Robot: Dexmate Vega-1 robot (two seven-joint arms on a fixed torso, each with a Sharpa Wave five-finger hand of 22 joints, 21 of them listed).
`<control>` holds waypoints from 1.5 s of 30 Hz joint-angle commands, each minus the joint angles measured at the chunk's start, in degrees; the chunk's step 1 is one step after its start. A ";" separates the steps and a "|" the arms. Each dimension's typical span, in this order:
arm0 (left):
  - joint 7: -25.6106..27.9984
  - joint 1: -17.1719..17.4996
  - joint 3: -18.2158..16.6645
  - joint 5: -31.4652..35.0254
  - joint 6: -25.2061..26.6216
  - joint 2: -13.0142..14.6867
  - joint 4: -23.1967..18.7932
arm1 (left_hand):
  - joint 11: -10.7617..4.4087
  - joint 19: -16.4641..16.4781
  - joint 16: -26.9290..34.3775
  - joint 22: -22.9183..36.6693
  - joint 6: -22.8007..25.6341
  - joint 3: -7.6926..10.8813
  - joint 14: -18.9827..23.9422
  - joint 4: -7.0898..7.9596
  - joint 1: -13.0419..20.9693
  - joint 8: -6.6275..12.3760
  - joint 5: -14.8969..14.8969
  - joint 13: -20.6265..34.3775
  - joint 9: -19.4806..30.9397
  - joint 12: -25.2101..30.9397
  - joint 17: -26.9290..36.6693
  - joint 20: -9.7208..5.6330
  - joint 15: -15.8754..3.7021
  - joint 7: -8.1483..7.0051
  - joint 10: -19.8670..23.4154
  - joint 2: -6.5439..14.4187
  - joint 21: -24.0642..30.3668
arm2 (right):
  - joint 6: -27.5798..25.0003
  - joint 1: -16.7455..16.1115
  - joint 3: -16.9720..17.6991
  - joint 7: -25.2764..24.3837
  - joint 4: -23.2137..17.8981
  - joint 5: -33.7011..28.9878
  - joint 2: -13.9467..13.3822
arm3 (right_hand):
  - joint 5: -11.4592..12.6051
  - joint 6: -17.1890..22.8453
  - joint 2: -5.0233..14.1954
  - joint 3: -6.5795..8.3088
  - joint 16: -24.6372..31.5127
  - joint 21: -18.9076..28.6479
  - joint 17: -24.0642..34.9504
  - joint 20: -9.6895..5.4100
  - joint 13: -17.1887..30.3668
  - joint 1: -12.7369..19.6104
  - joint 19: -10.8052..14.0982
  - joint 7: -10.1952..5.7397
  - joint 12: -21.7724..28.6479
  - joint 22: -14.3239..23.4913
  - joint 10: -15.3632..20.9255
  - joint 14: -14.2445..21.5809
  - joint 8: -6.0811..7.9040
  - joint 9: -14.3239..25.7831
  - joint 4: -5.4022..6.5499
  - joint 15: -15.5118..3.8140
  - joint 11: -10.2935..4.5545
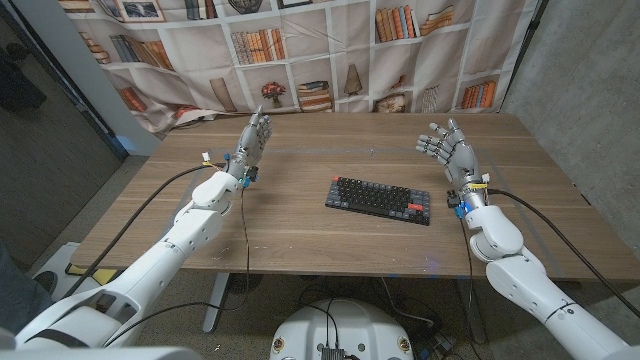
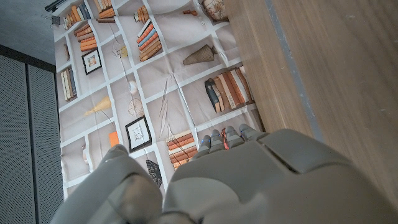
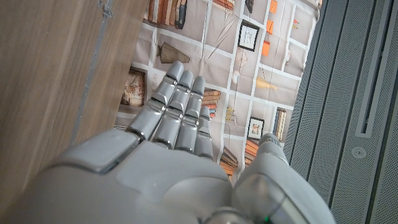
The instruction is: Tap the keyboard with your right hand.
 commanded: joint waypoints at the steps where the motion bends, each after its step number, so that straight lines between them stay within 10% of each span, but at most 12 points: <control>1: 0.35 0.42 0.16 -0.06 0.16 -0.16 -0.56 | -0.02 0.45 -0.07 0.07 0.24 0.24 0.48 -0.19 0.45 0.13 0.05 0.07 0.15 0.32 0.14 0.02 -0.11 -0.02 0.27 0.16 0.48 | 0.89 -3.20 1.25 -1.21 -2.53 -0.81 -0.12 | -0.04 1.96 0.53 0.44 2.60 1.65 1.40 -1.09 1.36 -0.12 4.31 -0.48 2.79 0.17 8.10 6.89 0.67 0.09 0.17 -2.83 -1.54; 8: 1.30 1.24 0.22 0.36 0.69 0.31 -2.24 | 0.15 0.76 -0.14 0.07 0.43 0.31 0.66 -0.29 0.75 0.06 -0.05 0.06 0.15 0.30 0.14 0.01 -0.15 -0.06 0.57 0.41 0.52 | 1.42 -4.29 1.78 -0.99 -3.24 -0.87 -0.19 | 0.35 4.58 1.73 2.05 7.77 5.79 3.02 -5.78 3.73 1.54 13.06 -1.18 6.54 1.53 17.89 17.89 0.77 0.12 -0.55 -8.42 -4.55; 18: 2.95 2.73 0.11 0.63 1.66 0.93 -4.95 | 0.22 1.84 -0.14 0.05 1.37 0.42 1.47 -0.51 1.35 0.11 -0.29 0.05 0.14 0.31 0.12 -0.21 -0.01 0.42 1.41 0.84 0.73 | 2.80 -5.71 2.52 -0.66 -3.51 -1.26 -0.06 | 0.70 6.64 2.12 4.01 15.01 13.77 7.48 -9.28 9.33 5.69 16.69 -2.26 13.17 10.23 28.85 27.01 -0.17 0.32 -2.08 -10.47 -8.61; 25: 3.51 3.38 0.19 0.88 2.04 1.24 -6.16 | 0.17 1.95 -0.24 0.05 1.55 0.44 1.50 -0.59 1.55 0.07 -0.38 0.05 0.14 0.22 0.12 -0.16 0.00 0.37 1.45 0.98 0.70 | 4.86 -6.02 2.91 -0.55 -2.75 -2.76 0.41 | 0.27 8.04 -1.64 4.70 20.19 23.99 14.33 -9.41 18.35 7.84 18.31 -3.39 20.92 24.12 32.57 31.15 -0.72 0.94 -2.24 -10.44 -11.42; 40: 5.08 4.50 -0.18 0.92 2.47 1.42 -7.60 | 0.18 2.22 -0.40 0.04 1.54 0.49 1.57 -0.72 1.91 -0.15 -0.56 0.05 0.14 0.02 0.13 -0.15 0.02 0.29 1.49 1.24 0.66 | 8.79 -4.56 2.81 0.04 0.44 -3.88 2.70 | 0.26 11.79 -4.83 9.27 31.09 35.21 22.30 -9.78 31.39 9.54 28.62 -6.28 36.60 43.79 37.31 37.87 -0.95 0.55 -1.56 -10.32 -11.64; 45: 5.25 4.50 -0.24 0.82 2.18 1.08 -7.53 | 0.08 2.29 -0.40 0.04 1.61 0.50 1.72 -0.75 2.02 -0.19 -0.63 0.05 0.14 -0.01 0.14 -0.17 -0.02 0.28 1.59 1.33 0.64 | 8.37 -4.90 3.17 -1.13 -0.08 -4.85 2.81 | 0.59 11.80 -7.97 10.58 33.76 35.15 22.48 -9.80 33.70 12.37 28.25 -6.41 39.68 46.87 36.42 37.48 -1.05 0.49 -3.36 -10.20 -11.66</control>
